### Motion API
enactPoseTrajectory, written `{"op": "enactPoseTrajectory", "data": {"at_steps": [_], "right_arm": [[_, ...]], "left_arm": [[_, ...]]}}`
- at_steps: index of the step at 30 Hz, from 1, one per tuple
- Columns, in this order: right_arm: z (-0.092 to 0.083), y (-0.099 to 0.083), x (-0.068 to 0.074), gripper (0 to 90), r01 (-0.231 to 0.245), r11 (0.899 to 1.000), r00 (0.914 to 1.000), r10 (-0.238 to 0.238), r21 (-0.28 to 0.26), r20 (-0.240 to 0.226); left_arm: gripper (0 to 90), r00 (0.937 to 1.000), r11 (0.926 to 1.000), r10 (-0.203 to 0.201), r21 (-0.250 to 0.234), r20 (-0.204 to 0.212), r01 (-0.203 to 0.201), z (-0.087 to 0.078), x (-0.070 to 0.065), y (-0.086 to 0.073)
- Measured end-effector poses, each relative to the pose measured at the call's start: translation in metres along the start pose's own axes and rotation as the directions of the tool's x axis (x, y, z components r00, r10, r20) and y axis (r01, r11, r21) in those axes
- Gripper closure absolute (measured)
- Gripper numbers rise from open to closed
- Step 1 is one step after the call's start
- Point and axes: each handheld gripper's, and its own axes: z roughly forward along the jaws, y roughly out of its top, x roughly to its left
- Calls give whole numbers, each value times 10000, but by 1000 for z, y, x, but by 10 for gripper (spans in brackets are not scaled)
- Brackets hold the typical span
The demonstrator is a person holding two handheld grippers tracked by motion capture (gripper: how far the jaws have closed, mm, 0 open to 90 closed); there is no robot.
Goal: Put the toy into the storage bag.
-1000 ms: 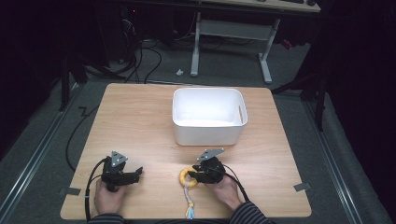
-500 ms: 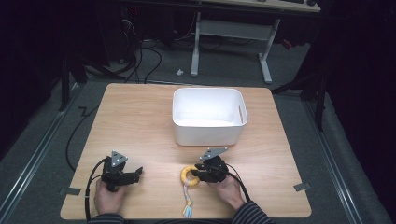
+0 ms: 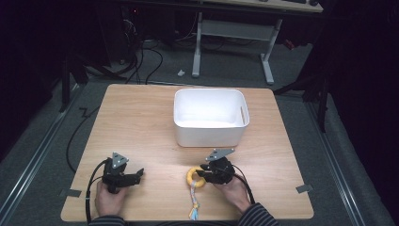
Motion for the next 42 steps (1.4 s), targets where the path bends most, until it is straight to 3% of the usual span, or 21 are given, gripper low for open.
{"op": "enactPoseTrajectory", "data": {"at_steps": [33,42], "right_arm": [[-58,-13,-27,706,-335,9989,9977,355,-342,580],[-81,-14,-36,707,-436,9961,9960,494,-772,743]], "left_arm": [[149,10000,10000,0,-1,-1,0,0,0,0],[149,10000,10000,-2,-1,0,2,0,0,0]]}}
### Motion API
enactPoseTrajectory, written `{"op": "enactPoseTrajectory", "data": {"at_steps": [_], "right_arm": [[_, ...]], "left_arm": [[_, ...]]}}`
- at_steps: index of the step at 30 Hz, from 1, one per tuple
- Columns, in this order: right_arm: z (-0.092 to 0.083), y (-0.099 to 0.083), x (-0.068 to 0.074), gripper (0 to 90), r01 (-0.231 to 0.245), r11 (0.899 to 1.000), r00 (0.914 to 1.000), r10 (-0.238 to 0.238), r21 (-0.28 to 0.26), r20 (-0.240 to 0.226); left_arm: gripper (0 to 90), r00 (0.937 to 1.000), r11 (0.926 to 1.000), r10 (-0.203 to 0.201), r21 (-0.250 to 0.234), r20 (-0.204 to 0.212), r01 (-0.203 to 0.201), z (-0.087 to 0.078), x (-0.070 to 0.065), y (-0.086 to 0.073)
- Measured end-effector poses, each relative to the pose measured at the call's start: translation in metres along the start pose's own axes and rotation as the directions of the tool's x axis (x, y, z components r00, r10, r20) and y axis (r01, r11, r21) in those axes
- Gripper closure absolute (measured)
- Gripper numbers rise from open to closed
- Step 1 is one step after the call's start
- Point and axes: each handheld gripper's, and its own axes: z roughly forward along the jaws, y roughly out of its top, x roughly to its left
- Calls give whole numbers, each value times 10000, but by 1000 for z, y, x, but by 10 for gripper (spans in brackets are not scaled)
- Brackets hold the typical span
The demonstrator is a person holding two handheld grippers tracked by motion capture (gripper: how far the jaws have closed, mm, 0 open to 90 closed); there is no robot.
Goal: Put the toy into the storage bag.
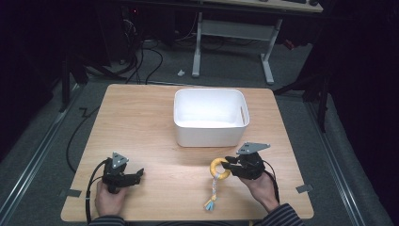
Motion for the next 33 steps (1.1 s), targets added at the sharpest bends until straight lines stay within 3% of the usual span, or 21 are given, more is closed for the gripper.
{"op": "enactPoseTrajectory", "data": {"at_steps": [17,33], "right_arm": [[-26,8,-13,709,-284,9989,9996,285,-371,21],[-41,21,-21,709,-248,9979,9997,245,-590,-66]], "left_arm": [[149,10000,10000,-1,-1,0,1,0,0,0],[149,10000,10000,3,-1,-1,-3,0,0,0]]}}
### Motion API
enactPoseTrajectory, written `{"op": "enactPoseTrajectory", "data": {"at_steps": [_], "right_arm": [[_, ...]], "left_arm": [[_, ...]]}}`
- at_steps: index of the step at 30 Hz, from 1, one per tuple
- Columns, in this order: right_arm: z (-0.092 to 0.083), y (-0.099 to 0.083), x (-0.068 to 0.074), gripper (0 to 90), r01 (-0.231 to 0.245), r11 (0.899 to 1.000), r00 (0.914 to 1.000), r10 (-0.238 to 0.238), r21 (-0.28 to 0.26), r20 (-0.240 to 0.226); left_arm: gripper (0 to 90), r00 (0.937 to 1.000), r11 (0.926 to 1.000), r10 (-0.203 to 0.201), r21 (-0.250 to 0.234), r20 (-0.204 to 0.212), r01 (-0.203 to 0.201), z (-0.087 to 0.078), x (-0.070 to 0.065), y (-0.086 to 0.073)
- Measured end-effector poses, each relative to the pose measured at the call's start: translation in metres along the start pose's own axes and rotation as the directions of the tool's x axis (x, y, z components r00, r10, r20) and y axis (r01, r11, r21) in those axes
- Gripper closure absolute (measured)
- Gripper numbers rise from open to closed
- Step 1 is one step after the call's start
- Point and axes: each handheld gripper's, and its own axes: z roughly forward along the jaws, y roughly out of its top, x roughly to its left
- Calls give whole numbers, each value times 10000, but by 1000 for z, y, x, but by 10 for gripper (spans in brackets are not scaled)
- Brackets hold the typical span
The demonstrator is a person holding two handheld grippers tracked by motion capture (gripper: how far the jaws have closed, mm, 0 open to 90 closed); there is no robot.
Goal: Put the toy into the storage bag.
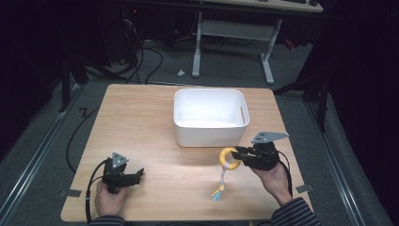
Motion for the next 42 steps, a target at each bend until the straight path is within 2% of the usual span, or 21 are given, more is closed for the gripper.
{"op": "enactPoseTrajectory", "data": {"at_steps": [23,37,42], "right_arm": [[-13,41,-2,710,178,9992,9998,-182,-359,-105],[-14,59,-10,711,34,9996,9998,-40,-278,-210],[-15,65,-12,711,-5,9992,9998,-3,-397,-203]], "left_arm": [[149,10000,10000,-2,0,-1,2,0,0,0],[149,10000,10000,1,2,-2,-1,0,0,0],[149,10000,10000,0,0,-2,0,0,0,0]]}}
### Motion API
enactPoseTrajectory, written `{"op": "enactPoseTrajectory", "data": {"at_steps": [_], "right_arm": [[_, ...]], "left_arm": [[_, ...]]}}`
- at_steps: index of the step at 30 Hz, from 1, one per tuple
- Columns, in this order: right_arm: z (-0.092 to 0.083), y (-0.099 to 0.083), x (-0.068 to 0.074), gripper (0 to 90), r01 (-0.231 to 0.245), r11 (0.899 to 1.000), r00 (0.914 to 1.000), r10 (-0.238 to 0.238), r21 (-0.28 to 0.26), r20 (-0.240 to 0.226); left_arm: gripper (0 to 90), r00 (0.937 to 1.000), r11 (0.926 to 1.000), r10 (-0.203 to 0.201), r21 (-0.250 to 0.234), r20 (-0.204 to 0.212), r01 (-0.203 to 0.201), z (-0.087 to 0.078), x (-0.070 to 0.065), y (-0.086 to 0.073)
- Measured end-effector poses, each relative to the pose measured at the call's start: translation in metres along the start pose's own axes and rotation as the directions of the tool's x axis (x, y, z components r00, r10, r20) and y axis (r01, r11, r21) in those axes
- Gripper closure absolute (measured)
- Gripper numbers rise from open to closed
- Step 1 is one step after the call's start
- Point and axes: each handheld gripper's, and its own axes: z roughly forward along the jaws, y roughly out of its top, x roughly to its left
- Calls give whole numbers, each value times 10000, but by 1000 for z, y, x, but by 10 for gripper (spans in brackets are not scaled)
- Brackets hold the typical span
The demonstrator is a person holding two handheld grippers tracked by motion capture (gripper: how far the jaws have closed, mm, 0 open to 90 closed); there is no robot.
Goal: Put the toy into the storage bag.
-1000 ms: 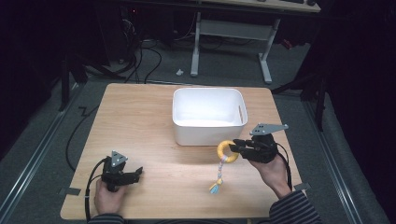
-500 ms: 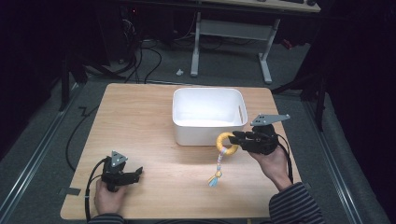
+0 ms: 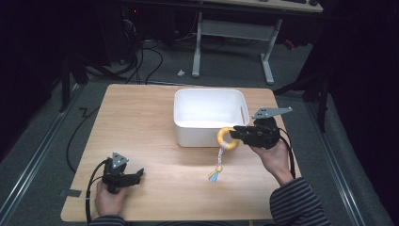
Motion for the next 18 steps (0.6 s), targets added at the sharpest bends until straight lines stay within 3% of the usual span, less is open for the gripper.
{"op": "enactPoseTrajectory", "data": {"at_steps": [18], "right_arm": [[11,25,-6,711,-98,9999,10000,98,59,8]], "left_arm": [[149,10000,10000,4,16,0,-4,0,0,0]]}}
